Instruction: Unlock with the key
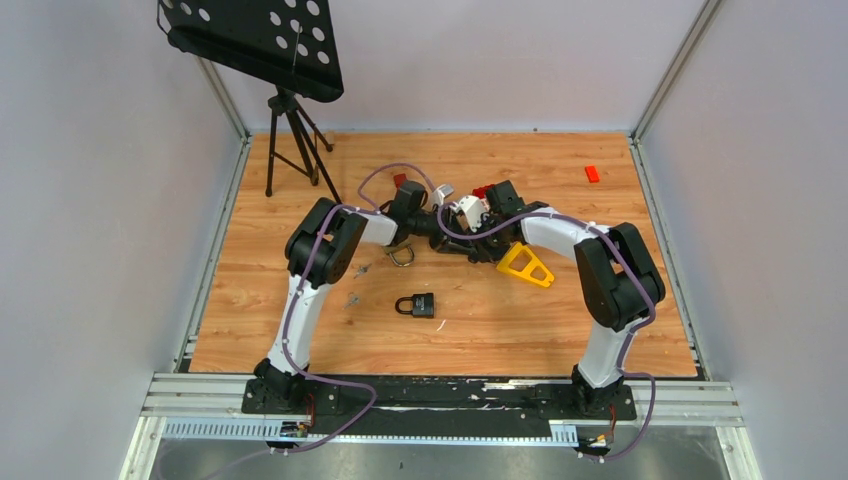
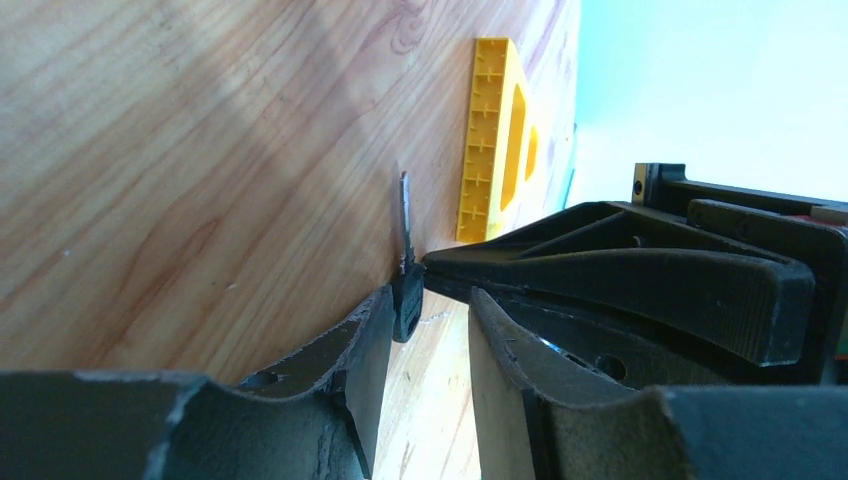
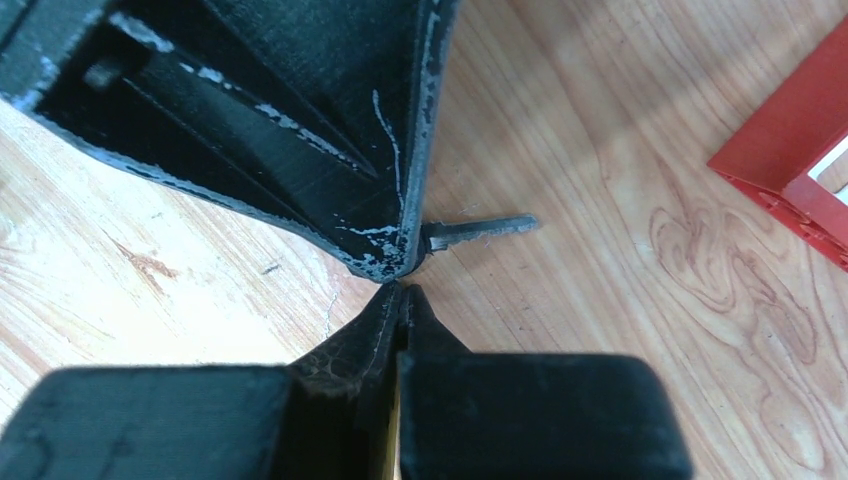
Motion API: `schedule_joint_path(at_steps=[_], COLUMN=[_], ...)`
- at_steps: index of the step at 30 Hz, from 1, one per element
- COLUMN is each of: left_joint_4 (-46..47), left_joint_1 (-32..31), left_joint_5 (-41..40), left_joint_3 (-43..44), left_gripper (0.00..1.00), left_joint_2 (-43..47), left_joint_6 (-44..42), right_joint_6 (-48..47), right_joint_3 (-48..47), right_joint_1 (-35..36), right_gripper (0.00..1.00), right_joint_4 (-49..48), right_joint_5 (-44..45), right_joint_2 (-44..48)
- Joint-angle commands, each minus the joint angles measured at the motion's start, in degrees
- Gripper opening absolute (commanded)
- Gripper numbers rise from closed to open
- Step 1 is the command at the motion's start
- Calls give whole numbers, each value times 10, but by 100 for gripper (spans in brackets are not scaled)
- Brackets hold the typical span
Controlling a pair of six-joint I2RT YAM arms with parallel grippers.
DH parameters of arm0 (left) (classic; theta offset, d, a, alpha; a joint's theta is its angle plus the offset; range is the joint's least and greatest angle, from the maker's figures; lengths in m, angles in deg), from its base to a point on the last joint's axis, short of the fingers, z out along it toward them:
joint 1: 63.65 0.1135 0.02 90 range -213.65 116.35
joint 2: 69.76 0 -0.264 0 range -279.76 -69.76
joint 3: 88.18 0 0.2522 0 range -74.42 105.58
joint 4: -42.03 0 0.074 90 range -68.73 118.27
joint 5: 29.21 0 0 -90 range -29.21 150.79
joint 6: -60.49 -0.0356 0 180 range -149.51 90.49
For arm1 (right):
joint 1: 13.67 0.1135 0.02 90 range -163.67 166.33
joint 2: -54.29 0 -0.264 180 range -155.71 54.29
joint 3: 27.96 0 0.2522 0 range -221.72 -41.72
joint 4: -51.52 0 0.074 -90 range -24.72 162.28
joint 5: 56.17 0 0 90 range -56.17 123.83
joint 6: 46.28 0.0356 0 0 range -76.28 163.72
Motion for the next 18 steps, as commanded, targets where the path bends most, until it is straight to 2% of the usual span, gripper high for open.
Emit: schedule_joint_path(at_steps=[1,6,18], left_joint_4=[29,101,90], left_joint_1=[-19,-20,-20], left_joint_5=[22,41,26], left_joint_3=[-42,-62,-65], left_gripper=[43,42,43], left_joint_2=[-36,-23,-23], left_joint_6=[56,107,95], right_joint_6=[5,5,1], right_joint_3=[23,27,29], right_joint_1=[5,7,10], right_gripper=[0,0,0], right_joint_4=[-30,-37,-33], right_joint_5=[46,58,52], right_joint_2=[-27,-31,-31])
